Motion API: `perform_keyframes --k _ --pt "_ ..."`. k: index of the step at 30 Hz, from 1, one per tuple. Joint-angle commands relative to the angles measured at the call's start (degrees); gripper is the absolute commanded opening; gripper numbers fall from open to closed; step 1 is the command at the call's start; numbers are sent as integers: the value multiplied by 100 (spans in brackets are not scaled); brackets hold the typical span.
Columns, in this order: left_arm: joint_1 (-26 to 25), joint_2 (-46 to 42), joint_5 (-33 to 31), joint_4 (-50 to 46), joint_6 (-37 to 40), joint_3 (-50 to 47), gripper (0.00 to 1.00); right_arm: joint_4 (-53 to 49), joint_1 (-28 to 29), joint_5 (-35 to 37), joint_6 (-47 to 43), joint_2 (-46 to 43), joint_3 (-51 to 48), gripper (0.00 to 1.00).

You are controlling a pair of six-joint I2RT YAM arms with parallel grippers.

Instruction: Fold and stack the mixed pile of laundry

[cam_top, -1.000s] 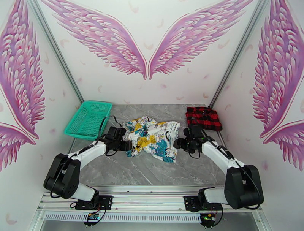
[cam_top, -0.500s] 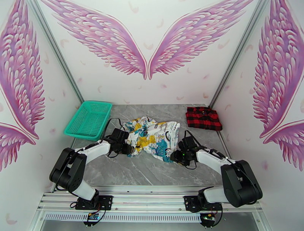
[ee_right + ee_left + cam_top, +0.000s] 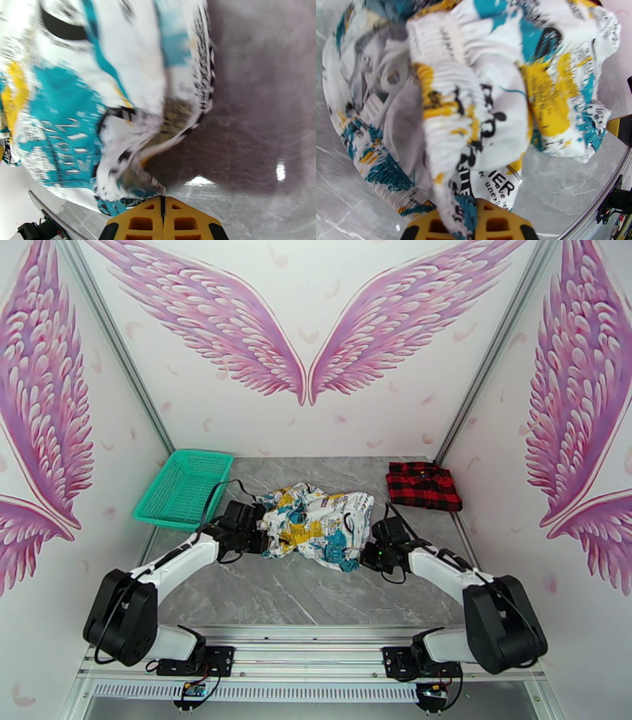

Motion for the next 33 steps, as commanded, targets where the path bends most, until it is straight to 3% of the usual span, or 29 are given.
perform_keyframes --k 1,9,14,16,20,27,33 --pt "-4 -673 185 -508 166 497 0 -662 -132 613 -366 -823 655 0" --pt "22 -2112 356 -1849 674 2021 0 -2301 -663 1199 -977 -2317 2758 0" --pt "86 -2289 -104 -2486 648 3283 0 -2966 -749 1618 -1184 -2419 3994 0" --pt "163 -2006 -286 -2814 589 3783 0 -3030 -760 1641 -1181 -2287 4294 0" --pt "491 -956 74 -2950 707 4746 0 -2784 -773 1370 -1158 -1579 4745 0" --pt "1167 1071 1052 -1650 397 6077 0 -1412 -879 833 -1096 414 5604 0" --pt "1253 2720 640 -1870 653 8973 0 -1089 -1122 714 -961 1864 7581 0"
